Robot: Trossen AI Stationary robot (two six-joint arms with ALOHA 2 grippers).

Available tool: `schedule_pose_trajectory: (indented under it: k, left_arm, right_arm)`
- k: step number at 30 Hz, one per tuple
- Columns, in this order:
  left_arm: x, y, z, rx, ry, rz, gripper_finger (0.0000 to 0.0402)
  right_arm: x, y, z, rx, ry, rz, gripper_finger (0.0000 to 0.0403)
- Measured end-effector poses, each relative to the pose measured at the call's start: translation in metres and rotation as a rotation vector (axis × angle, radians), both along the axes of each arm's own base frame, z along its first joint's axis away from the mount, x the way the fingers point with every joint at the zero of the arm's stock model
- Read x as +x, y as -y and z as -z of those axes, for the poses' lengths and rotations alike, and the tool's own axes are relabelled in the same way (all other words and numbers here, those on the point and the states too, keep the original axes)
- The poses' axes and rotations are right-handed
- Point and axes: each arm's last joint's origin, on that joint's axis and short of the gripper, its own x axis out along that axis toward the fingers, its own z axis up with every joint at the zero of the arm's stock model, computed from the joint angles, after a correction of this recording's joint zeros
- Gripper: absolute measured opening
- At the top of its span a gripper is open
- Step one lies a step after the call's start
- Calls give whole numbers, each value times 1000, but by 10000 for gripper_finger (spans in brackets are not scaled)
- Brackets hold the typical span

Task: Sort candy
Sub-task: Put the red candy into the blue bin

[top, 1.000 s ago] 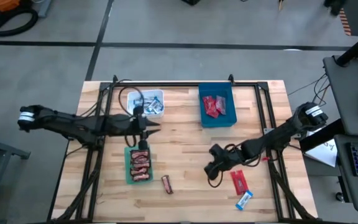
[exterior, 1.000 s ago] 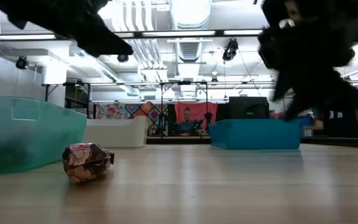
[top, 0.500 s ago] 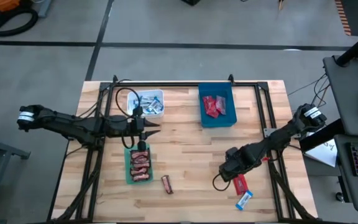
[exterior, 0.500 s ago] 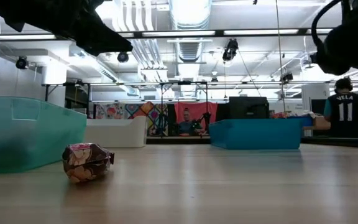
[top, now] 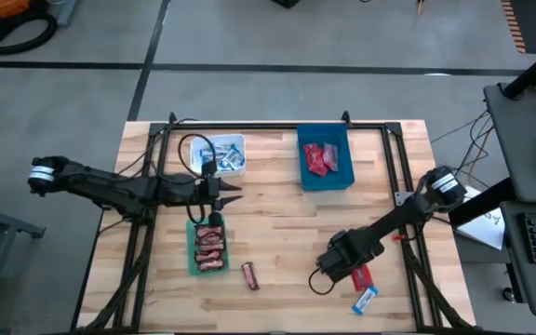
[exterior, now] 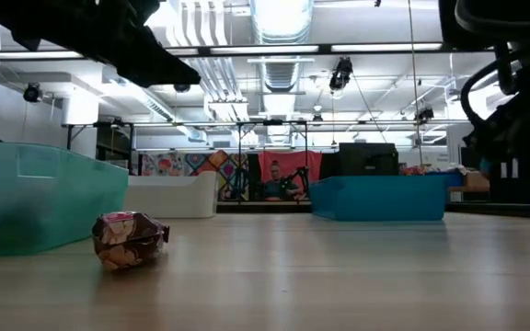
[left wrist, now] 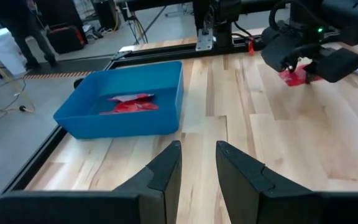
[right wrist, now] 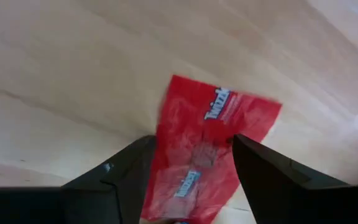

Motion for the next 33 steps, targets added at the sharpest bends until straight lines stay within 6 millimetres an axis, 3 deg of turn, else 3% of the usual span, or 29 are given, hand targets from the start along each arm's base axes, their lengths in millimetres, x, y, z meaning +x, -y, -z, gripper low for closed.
schedule_pose_trajectory:
  k: [6, 18, 26, 33]
  left_arm:
    - [3, 0, 3, 1, -11, 0, 84]
    - [5, 0, 4, 0, -2, -1, 84]
    - [5, 0, 4, 0, -3, -1, 84]
    - [6, 0, 2, -1, 13, 0, 84]
  right_arm:
    - [5, -3, 5, -5, 18, -23, 189]
    - [9, -2, 2, -45, 66, -47, 18]
    - [7, 3, -8, -135, 146, -82, 13]
    - [3, 17, -53, -373, 451, -125, 13]
